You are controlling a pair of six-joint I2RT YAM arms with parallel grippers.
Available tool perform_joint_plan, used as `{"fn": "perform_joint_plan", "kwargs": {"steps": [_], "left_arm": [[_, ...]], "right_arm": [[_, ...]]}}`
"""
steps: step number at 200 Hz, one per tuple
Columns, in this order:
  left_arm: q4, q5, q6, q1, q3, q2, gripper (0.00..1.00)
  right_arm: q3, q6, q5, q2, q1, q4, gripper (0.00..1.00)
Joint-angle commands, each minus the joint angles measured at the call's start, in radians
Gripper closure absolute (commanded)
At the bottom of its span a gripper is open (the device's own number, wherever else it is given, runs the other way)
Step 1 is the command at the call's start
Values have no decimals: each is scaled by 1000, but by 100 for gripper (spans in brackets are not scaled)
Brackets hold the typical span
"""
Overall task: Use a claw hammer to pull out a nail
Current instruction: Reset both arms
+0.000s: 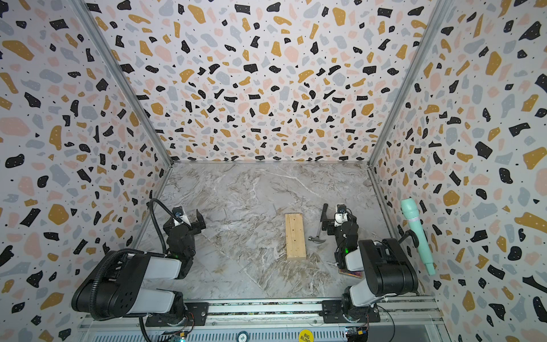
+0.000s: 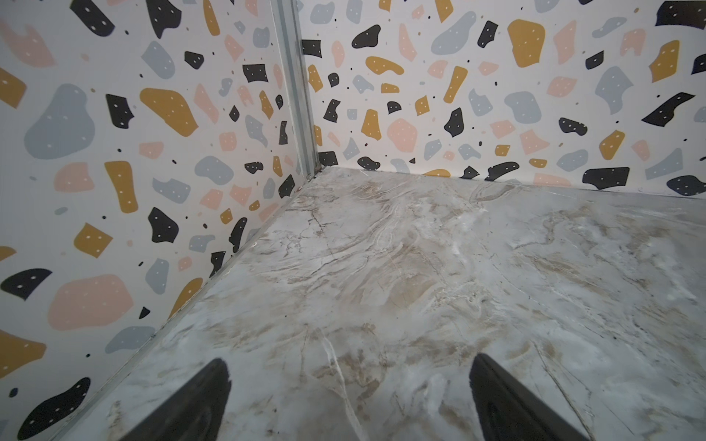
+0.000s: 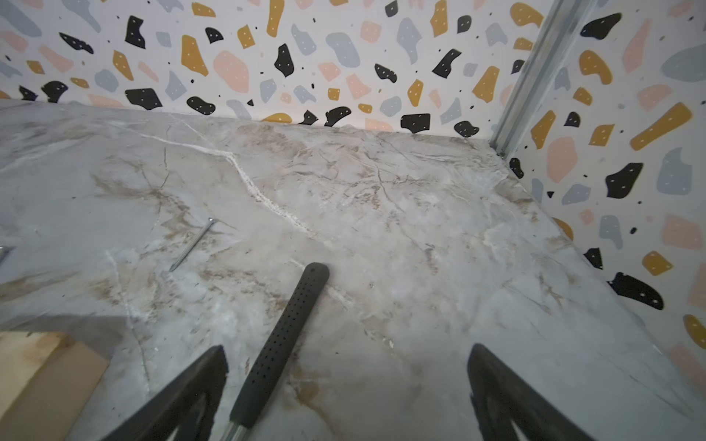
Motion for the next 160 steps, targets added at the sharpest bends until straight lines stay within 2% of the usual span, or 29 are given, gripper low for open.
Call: {"fn": "perform_joint_plan", "kwargs": {"steps": [1,160], "left_arm": [[30,16,7,7,13,-8,0],[21,47,-1,25,15,-12,0]], "right_arm": [[39,-6,-38,-19,-3,18,1],[52,7,-86,-12,-33,-5,0]]}}
